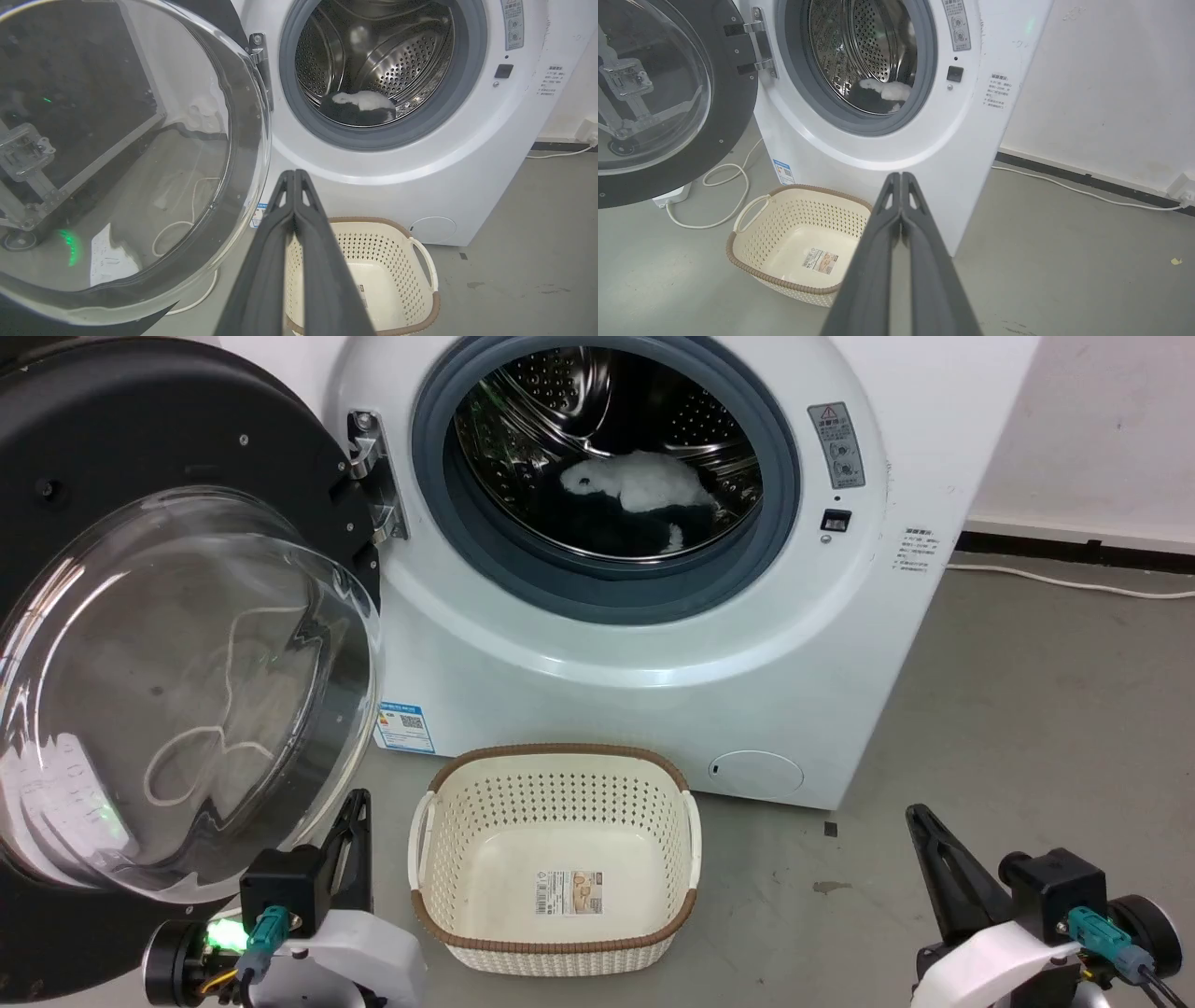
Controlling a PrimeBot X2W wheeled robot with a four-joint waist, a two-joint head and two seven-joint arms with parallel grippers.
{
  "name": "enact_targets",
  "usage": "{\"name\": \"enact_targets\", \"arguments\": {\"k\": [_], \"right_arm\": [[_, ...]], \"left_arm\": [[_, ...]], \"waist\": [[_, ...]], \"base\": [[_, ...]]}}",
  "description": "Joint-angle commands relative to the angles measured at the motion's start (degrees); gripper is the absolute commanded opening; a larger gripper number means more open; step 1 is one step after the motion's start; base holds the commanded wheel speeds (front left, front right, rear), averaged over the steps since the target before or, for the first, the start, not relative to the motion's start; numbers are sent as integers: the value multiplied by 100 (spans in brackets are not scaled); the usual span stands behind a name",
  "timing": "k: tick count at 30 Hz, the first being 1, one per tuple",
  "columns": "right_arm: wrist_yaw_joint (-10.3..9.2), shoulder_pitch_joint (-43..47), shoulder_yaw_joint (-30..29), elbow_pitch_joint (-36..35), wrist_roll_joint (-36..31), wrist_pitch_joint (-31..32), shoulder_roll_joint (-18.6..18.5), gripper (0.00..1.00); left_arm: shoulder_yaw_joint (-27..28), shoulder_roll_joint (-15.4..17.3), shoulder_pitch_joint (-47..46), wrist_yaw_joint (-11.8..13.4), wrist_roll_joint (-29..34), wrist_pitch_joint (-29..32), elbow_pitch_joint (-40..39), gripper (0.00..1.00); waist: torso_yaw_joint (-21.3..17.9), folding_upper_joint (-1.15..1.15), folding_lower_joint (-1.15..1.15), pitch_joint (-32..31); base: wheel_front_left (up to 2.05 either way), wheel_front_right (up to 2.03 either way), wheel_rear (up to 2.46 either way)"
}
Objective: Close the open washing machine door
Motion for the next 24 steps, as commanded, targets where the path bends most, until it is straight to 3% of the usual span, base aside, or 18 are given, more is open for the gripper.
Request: {"name": "enact_targets", "arguments": {"k": [1, 24], "right_arm": [[5, -80, -3, -24, -43, 2, 3, 0], [5, -80, -3, -24, -43, 2, 3, 0]], "left_arm": [[7, -1, 83, -25, 10, 3, -24, 0], [7, -1, 83, -25, 10, 3, -24, 0]], "waist": [[0, 0, 0, 0], [0, 0, 0, 0]], "base": [[0, 0, 0], [0, 0, 0]]}}
